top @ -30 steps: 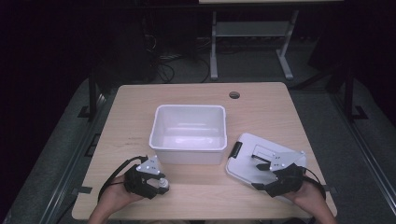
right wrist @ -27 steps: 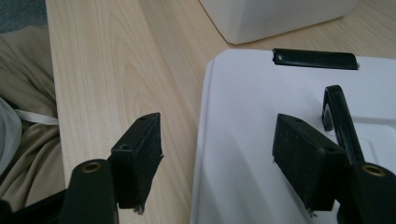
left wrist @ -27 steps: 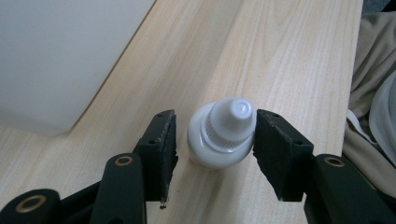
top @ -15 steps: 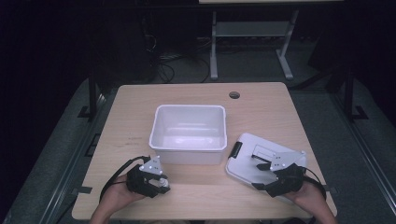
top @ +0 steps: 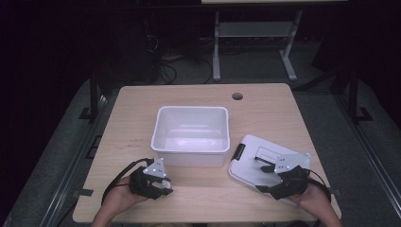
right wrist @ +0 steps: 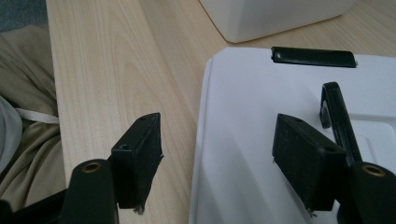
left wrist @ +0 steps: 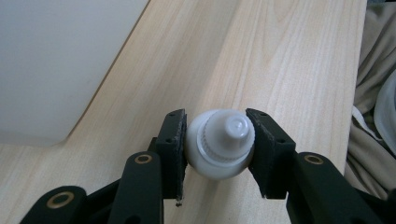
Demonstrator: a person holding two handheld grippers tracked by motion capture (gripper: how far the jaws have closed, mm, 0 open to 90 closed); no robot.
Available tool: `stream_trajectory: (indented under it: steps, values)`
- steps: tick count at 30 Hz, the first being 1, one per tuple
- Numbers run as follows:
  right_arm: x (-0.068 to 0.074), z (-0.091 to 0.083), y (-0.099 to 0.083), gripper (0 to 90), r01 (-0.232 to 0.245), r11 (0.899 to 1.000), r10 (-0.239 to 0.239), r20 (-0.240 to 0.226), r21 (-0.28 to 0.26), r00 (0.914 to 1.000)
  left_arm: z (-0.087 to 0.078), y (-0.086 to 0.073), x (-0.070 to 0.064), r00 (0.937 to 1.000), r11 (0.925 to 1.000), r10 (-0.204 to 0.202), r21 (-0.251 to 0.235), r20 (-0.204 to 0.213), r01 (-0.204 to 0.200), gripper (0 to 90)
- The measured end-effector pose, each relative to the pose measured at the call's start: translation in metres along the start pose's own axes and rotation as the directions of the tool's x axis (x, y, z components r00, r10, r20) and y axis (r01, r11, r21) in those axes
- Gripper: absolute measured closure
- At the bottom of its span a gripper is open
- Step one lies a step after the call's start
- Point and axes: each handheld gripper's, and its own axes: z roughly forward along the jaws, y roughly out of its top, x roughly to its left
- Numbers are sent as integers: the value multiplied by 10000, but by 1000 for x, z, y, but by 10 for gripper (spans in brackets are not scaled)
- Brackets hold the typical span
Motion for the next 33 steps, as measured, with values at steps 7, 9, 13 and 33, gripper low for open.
stream_trajectory:
  steps: [7,9,13,33]
  values:
    - [0,0,0,321,-37,10000,37,13,42,10000,-11,2,0,10000,9997,7,-260,-49,-9,597]
    - [0,0,0,320,-38,10000,38,23,37,10000,-15,2,0,10000,9992,-35,-402,-66,33,597]
    - [0,1,-1,318,-96,9999,96,-22,49,10000,-23,2,1,9999,9990,-54,-452,-104,49,597]
    - [-3,4,0,311,-222,9996,223,-108,162,9997,-68,10,6,9987,9977,69,-676,-509,-104,597]
